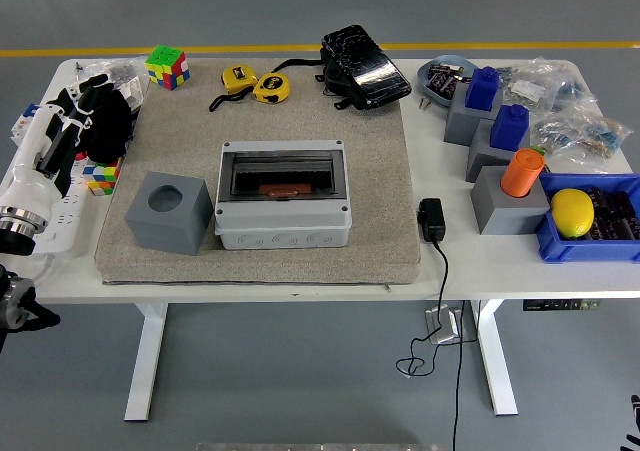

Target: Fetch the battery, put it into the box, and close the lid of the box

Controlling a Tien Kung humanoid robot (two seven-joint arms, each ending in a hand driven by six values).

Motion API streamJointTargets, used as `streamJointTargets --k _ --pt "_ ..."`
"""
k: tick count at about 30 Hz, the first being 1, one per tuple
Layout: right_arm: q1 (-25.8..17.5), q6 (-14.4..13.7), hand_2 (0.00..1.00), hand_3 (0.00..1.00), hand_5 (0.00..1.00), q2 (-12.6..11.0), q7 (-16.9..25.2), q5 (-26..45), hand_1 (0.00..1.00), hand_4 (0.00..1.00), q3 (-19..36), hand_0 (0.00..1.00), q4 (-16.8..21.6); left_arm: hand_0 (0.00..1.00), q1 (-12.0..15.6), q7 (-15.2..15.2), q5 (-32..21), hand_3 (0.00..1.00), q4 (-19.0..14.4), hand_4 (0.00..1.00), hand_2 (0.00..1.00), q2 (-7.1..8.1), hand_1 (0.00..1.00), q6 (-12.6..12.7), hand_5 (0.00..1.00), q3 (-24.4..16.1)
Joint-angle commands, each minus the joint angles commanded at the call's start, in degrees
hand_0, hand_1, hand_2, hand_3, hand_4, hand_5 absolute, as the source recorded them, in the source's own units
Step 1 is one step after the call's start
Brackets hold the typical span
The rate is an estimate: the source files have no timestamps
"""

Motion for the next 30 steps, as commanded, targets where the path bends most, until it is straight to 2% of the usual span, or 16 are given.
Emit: streamJointTargets --k 18,19,24,25,30 --pt "-0.1 0.0 0.769 0.794 0.998 -0.2 0.0 0.1 0.806 0.998 -0.3 0.829 0.0 0.910 0.3 0.2 0.4 0.841 -0.2 0.998 0.868 -0.02 0.909 0.3 0.674 -0.1" --pt "-0.1 0.0 0.769 0.794 0.998 -0.3 0.0 0.1 0.806 0.998 -0.3 0.830 0.0 0.907 0.3 0.2 0.3 0.842 -0.2 0.998 0.864 -0.01 0.906 0.3 0.642 -0.1" --pt "-0.1 0.0 0.769 0.794 0.998 -0.3 0.0 0.1 0.806 0.998 -0.4 0.830 0.0 0.907 0.3 0.3 0.2 0.842 -0.2 0.998 0.864 0.07 0.906 0.3 0.642 0.0" --pt "-0.1 0.0 0.769 0.794 0.998 -0.4 0.0 0.1 0.806 0.998 -0.4 0.831 0.0 0.911 0.3 0.3 0.1 0.840 -0.2 0.998 0.865 0.09 0.906 0.3 0.565 0.1" --pt "-0.2 0.0 0.769 0.794 0.998 -0.4 -0.1 0.1 0.806 0.998 -0.4 0.831 0.0 0.911 0.3 0.4 -0.2 0.840 -0.1 0.998 0.865 0.14 0.906 0.4 0.565 0.3"
